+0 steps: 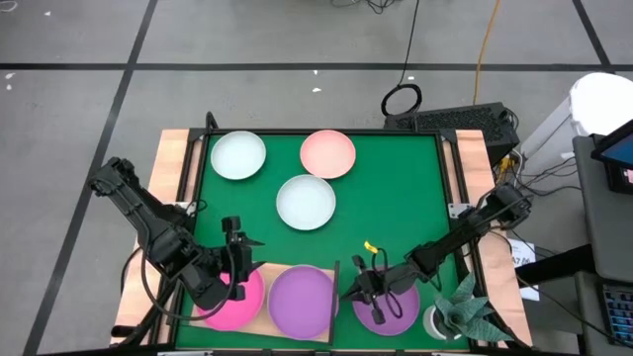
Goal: Place and stack plates onto a shelf
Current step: Stack the bottom white plate on top of the pink plate on the shelf
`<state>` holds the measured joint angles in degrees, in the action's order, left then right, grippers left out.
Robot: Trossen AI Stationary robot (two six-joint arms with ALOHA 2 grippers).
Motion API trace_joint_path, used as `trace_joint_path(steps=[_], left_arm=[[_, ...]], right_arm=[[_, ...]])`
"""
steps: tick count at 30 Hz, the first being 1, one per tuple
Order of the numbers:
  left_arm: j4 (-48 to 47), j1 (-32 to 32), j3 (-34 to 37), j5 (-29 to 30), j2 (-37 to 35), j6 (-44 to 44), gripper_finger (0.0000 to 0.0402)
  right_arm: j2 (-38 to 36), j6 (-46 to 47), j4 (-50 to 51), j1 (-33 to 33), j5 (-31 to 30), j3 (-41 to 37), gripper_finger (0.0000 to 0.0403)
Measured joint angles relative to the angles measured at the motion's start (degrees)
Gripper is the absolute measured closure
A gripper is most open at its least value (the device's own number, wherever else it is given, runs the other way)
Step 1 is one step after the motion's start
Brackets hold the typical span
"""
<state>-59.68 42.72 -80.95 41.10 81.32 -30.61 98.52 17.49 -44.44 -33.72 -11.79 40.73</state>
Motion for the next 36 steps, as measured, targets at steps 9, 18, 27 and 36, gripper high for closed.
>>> trace_joint_path(steps=[9,18,27,36], left_arm=[[0.0,0.0,0.0,0.0,0.0,-0.4,0.0202],[0.0,-0.5,0.0,0.0,0.0,-0.2,0.0202],[0.0,-4.4,0.0,0.0,0.0,1.0,0.0202],[2.7,-7.2,3.0,0.0,0.0,1.0,0.0202]], right_arm=[[-15.2,10.0,28.9,0.0,-6.3,0.0,0.0403],[-27.8,16.7,51.6,4.0,-8.2,0.0,0.0403],[-27.0,-0.4,52.3,21.2,-2.4,0.0,0.0403],[-23.2,-22.6,41.3,36.1,9.2,0.0,0.0403]])
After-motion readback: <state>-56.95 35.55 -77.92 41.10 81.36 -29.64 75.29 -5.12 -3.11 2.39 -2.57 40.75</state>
